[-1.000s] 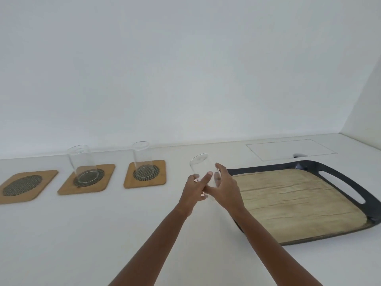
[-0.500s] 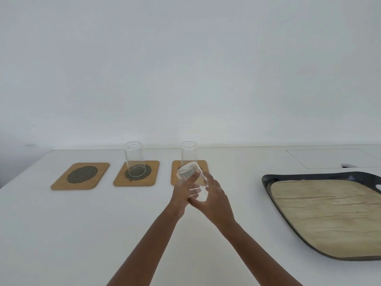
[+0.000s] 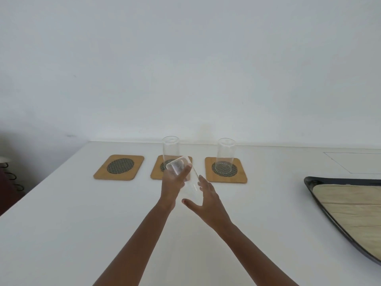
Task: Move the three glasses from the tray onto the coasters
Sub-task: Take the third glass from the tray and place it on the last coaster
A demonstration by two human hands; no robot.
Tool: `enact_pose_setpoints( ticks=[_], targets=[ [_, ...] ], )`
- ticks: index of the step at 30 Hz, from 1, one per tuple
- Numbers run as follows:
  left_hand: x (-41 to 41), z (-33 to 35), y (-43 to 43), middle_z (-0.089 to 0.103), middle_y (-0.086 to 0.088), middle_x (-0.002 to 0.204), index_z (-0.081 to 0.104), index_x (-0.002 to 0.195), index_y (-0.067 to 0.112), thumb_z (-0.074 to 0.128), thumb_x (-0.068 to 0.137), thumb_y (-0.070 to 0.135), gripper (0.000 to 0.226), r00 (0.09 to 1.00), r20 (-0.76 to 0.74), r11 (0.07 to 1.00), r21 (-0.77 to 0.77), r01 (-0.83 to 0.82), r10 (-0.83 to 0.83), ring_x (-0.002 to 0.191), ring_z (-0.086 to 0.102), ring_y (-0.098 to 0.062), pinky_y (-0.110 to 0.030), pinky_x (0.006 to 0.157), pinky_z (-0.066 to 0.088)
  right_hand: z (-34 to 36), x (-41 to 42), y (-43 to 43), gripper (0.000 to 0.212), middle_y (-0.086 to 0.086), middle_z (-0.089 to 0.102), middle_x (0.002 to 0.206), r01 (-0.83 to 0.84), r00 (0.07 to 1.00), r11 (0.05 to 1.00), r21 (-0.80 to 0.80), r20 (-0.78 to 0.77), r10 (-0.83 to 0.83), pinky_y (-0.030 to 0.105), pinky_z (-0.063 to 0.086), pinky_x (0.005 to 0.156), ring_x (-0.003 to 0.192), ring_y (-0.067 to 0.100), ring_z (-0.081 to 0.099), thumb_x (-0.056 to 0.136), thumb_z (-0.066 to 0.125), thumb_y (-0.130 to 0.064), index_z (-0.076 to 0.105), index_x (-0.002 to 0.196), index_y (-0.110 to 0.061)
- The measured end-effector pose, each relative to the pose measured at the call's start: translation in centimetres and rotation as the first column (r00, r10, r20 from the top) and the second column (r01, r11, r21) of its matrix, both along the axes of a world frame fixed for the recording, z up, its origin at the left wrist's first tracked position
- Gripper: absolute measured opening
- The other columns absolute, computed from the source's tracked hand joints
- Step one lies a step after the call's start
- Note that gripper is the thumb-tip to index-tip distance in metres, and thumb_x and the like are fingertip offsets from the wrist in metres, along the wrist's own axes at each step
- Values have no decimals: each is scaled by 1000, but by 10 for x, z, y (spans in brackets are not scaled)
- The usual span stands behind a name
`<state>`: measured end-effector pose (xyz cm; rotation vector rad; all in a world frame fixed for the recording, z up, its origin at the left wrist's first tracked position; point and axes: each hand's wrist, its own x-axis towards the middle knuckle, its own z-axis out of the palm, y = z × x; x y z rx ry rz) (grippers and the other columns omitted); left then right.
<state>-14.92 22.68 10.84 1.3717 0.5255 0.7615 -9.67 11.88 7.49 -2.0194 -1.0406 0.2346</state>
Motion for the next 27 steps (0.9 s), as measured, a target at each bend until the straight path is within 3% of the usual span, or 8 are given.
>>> enact_pose_setpoints(
  ticks=[3, 6, 8, 10, 12, 14, 18, 27],
  targets=[
    [-11, 2, 24, 67, -4, 77, 65, 91, 9, 64, 85, 20, 12, 998, 4, 994, 85, -62, 62, 67, 62, -9, -19, 64, 50, -8, -7, 15, 83, 7, 37, 142, 1, 999, 999, -47, 32, 0, 29, 38, 101, 128, 18, 42, 80, 63, -42, 16, 143, -15],
    [-18, 3, 48, 64, 8, 59, 65, 73, 14, 67, 84, 22, 13, 994, -7, 987, 114, -111, 113, 58, 60, -6, -20, 61, 49, -16, -11, 28, 76, 8, 36, 142, 11, 997, 993, -120, 83, -1, 31, 41, 98, 126, 21, 44, 84, 59, -38, 18, 142, -12],
    [-21, 3, 64, 59, -5, 73, 61, 89, -2, 70, 80, 27, 32, 991, 4, 985, 107, -136, 136, 67, 56, -17, -29, 67, 46, -23, -12, 35, 72, 9, 34, 143, 21, 994, 983, -185, 112, 0, 33, 40, 99, 127, 24, 42, 86, 55, -38, 18, 142, -10],
    [-22, 3, 80, 50, -8, 76, 46, 108, -20, 72, 79, 31, 64, 986, -1, 977, 137, -164, 166, 68, 48, -16, -23, 65, 41, -30, -12, 42, 67, 10, 32, 144, 27, 990, 970, -241, 142, 7, 32, 37, 102, 130, 24, 38, 89, 51, -37, 19, 141, -9],
    [-24, 3, 96, 43, 0, 65, 40, 111, -27, 71, 79, 28, 71, 972, -40, 957, 189, -221, 232, 67, 46, -10, -13, 62, 41, -37, -11, 48, 63, 10, 30, 147, 26, 989, 958, -286, 147, 17, 31, 32, 107, 134, 22, 33, 91, 47, -37, 21, 141, -9],
    [-26, 3, 112, 47, 0, 65, 40, 115, -24, 73, 78, 27, 70, 957, -67, 944, 194, -266, 283, 73, 52, -6, -6, 70, 41, -45, -10, 53, 59, 10, 25, 150, 27, 988, 943, -333, 151, 25, 33, 24, 113, 138, 22, 26, 93, 42, -37, 22, 141, -9],
    [-33, 7, 139, 59, -9, 97, 39, 121, 2, 75, 75, 30, 65, 915, -113, 911, 198, -362, 388, 88, 55, -21, -33, 84, 42, -61, -7, 64, 58, 9, 15, 156, 75, 964, 914, -400, 265, 37, 34, 5, 118, 144, 18, 9, 95, 30, -40, 20, 142, -8],
    [-38, -5, 203, 60, -17, 118, 39, 118, 1, 78, 72, 28, 66, 820, -138, 810, 312, -497, 556, 118, 54, -26, -30, 91, 39, -76, 3, 81, 61, 2, 15, 157, 164, 938, 917, -364, 346, -30, 30, 4, 119, 145, 14, 9, 94, 27, -45, 17, 144, -12]
  ],
)
